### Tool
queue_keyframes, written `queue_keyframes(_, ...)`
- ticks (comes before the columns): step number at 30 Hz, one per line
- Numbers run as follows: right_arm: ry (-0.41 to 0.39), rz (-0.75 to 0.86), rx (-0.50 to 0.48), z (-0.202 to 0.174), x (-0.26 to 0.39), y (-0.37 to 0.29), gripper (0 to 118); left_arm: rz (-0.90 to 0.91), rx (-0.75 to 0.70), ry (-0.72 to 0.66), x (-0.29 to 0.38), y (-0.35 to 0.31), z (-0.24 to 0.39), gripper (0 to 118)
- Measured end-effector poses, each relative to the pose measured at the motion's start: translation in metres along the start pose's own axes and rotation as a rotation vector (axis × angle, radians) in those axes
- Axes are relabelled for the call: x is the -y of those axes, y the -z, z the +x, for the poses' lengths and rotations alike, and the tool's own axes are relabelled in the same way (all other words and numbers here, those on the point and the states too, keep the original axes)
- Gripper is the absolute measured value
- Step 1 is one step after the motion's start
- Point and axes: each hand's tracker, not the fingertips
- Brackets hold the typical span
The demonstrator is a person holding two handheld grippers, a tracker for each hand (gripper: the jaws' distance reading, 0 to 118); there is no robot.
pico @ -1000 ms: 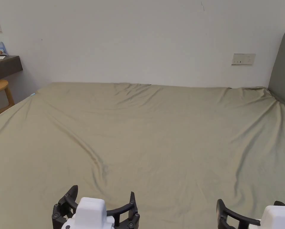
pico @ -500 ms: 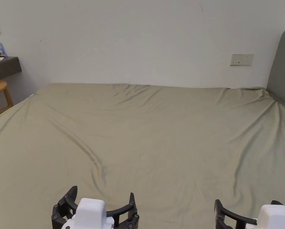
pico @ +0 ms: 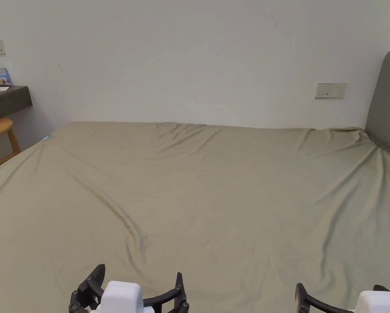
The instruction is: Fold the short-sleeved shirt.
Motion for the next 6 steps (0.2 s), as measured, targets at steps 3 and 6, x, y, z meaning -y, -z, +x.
queue_keyframes(3,0.005,0.001,0.000,0.0005,-0.0002,-0.0002,118,-0.004,-0.002,-0.006,-0.0001,0.0005,-0.0013,118)
queue_keyframes(6,0.007,0.001,0.000,0.0006,-0.0003,-0.0004,118,-0.003,-0.002,-0.003,0.0003,0.0004,-0.0009,118)
